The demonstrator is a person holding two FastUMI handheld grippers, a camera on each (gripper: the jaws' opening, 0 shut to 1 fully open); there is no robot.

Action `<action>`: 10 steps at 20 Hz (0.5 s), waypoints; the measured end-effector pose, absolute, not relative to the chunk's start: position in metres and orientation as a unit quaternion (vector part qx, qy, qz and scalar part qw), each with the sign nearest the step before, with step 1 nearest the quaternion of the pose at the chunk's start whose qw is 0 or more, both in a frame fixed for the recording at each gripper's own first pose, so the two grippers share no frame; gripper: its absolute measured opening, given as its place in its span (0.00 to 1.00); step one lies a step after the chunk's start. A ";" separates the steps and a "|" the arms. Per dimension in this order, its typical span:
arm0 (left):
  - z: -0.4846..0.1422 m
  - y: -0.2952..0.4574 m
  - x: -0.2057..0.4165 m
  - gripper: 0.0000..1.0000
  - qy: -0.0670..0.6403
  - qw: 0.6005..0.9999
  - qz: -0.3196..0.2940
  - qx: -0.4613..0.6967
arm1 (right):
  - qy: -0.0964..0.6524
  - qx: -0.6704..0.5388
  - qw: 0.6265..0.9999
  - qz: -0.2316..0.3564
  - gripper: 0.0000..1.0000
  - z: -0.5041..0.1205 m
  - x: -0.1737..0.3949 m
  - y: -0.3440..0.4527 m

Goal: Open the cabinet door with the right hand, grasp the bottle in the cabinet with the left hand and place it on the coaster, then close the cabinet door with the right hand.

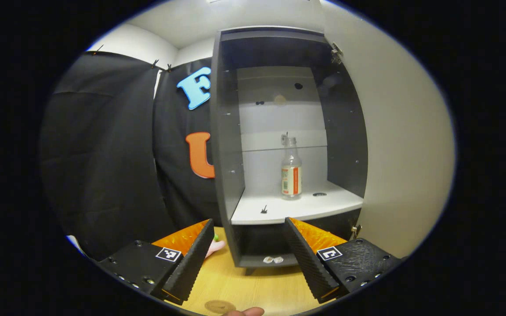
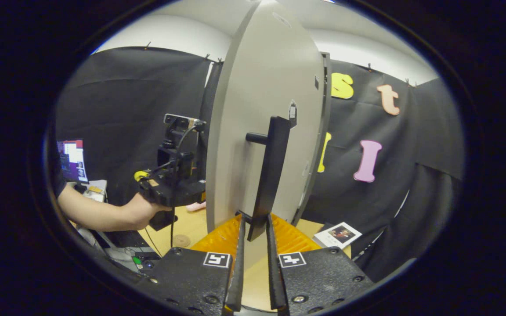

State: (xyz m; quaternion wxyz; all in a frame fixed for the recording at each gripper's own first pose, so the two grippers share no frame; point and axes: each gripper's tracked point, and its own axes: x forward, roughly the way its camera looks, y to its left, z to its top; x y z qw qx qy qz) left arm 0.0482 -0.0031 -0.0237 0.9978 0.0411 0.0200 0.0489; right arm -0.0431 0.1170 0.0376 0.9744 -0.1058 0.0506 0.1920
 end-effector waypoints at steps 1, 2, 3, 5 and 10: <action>-0.019 -0.011 0.067 0.96 0.011 0.998 0.040 0.045 | 0.048 -0.103 0.979 0.171 0.27 0.039 -0.043 0.116; -0.013 -0.018 0.084 0.96 0.003 0.998 0.032 0.050 | 0.047 -0.095 0.982 0.153 0.27 0.035 -0.042 0.113; -0.009 -0.025 0.101 0.96 -0.004 0.998 0.023 0.052 | 0.047 -0.085 0.986 0.138 0.27 0.036 -0.041 0.112; 0.002 -0.033 0.134 0.96 -0.014 0.998 0.017 0.066 | 0.043 -0.063 0.992 0.100 0.27 0.039 -0.041 0.106; 0.015 -0.053 0.194 0.96 -0.015 0.998 -0.012 0.066 | 0.020 -0.012 0.999 -0.032 0.46 0.042 -0.042 0.046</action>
